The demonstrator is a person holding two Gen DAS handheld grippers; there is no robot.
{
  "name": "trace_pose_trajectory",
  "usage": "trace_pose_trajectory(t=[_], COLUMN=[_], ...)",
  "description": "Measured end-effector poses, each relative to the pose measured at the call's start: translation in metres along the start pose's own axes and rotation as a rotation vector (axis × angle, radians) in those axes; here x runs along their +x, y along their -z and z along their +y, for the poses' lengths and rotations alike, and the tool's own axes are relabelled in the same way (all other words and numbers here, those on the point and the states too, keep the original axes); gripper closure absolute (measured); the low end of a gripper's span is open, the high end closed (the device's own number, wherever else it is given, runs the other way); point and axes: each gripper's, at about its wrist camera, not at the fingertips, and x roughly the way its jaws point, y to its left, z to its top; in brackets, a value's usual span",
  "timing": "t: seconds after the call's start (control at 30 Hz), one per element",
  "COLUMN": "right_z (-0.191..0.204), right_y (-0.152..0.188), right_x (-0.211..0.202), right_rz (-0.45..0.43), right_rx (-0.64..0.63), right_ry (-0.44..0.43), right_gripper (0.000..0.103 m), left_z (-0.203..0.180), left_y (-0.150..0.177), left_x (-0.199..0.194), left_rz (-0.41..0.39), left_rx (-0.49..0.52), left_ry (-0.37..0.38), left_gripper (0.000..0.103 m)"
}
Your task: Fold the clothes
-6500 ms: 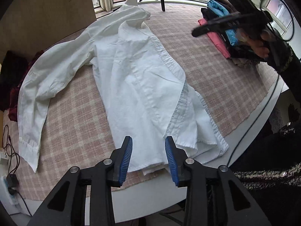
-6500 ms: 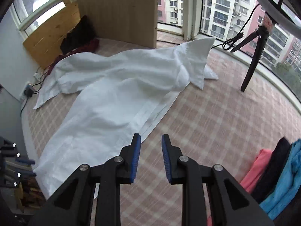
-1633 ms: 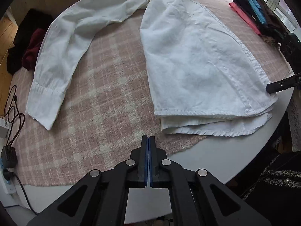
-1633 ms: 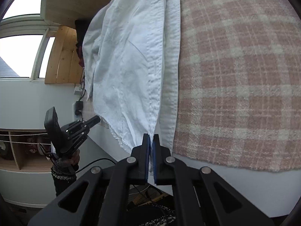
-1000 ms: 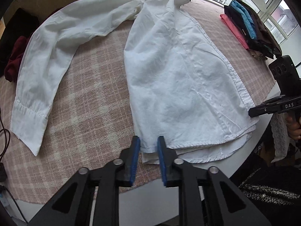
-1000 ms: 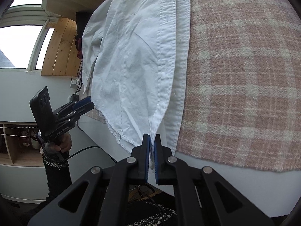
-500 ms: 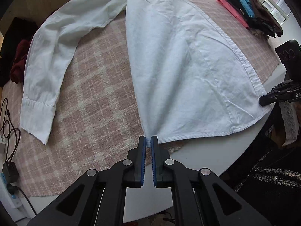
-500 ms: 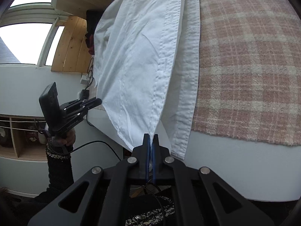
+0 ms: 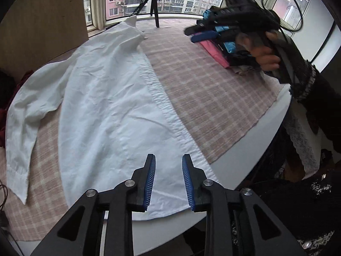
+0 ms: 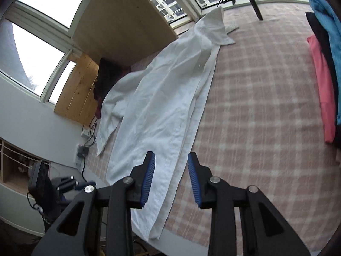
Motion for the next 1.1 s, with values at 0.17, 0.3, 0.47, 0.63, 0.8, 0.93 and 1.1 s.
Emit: trace_pose_trajectory(t=[0.17,0.3,0.47,0.63,0.8,0.93,1.1], right_z=[-0.028,-0.045,-0.066,-0.076,-0.059,-0.055,-0.047], right_y=[-0.108,-0.162,-0.199,-0.216,-0.234,-0.237,-0.229], right_x=[0.059,0.111,0.148,0.160,0.147,0.192,0.147], right_rz=[0.016,0.088,0.140,0.127,0.001,0.171,0.089], right_rx=[0.010,-0.002,0.054,0.109,-0.072,-0.202,-0.257], right_ry=[0.030,0.045,-0.036,-0.166,-0.099,0.123,0.339], right_gripper=[0.067,0.067,0.067,0.081,0.097,0.092,0.083], left_z=[-0.044,-0.044,-0.037,-0.036,-0.041,-0.045,-0.039], left_y=[-0.020,-0.023,-0.017,-0.013,-0.011,-0.009,-0.016], left_x=[0.050,0.079,0.079,0.065,0.059,0.055,0.021], left_rz=[0.097,0.160,0.179,0.192,0.232,0.265,0.220], left_rx=[-0.080,-0.139,-0.183,-0.218,-0.217,-0.216,-0.247], left_ry=[-0.021,-0.102,-0.102,-0.052,-0.034,-0.020,-0.058], left_gripper=[0.070,0.070,0.087,0.094,0.094,0.087,0.084])
